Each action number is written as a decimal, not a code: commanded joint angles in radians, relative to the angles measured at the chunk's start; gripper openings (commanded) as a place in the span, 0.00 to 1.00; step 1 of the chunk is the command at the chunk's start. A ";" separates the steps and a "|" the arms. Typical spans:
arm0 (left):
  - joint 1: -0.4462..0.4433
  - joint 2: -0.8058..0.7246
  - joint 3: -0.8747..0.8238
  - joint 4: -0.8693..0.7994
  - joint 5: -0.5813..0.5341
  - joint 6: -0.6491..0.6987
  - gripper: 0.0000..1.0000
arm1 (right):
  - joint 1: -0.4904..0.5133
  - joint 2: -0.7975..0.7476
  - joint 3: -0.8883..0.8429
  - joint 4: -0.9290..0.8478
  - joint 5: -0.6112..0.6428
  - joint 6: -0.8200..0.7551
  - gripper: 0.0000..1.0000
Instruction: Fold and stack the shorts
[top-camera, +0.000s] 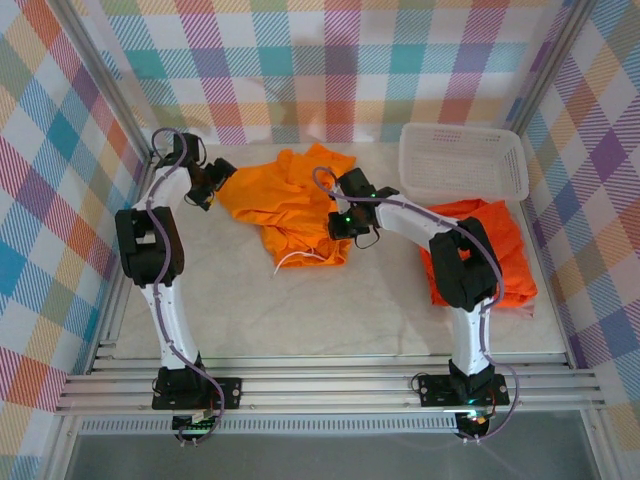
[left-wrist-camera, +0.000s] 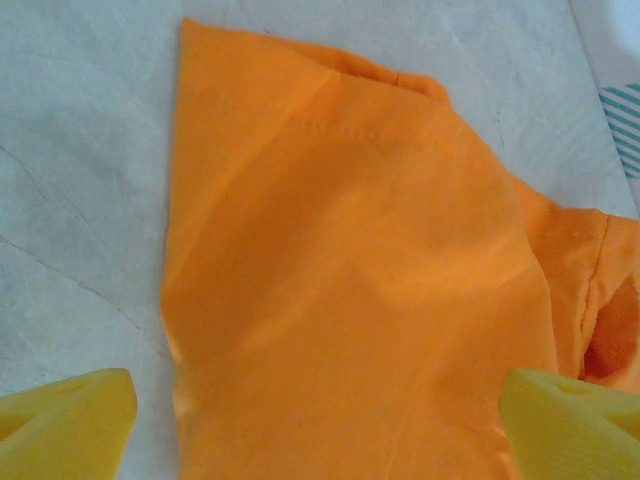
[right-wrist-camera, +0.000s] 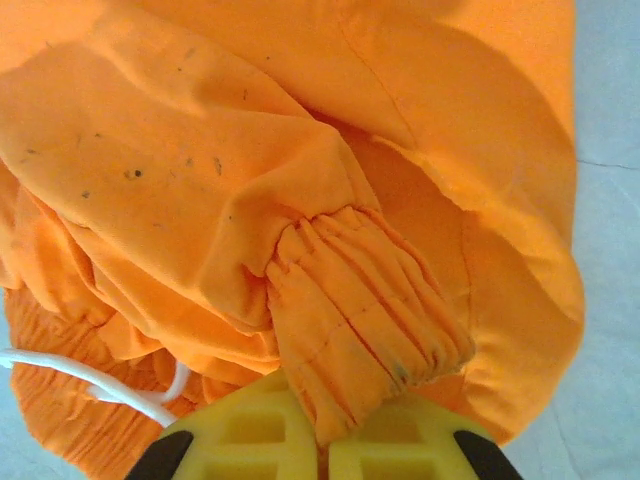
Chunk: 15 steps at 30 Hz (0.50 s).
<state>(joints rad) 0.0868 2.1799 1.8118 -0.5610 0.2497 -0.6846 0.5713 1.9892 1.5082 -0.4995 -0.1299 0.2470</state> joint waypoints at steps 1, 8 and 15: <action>0.010 0.009 0.020 -0.066 -0.015 0.025 0.93 | 0.007 -0.136 -0.032 -0.047 0.073 -0.069 0.03; -0.005 -0.045 -0.100 -0.025 -0.013 0.021 0.90 | 0.007 -0.272 -0.120 -0.081 0.123 -0.170 0.02; -0.045 -0.097 -0.229 -0.018 -0.070 0.027 0.88 | 0.002 -0.298 -0.158 -0.078 0.178 -0.196 0.02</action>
<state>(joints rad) 0.0608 2.1475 1.6215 -0.5545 0.2073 -0.6674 0.5713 1.7008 1.3643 -0.5507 0.0208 0.0845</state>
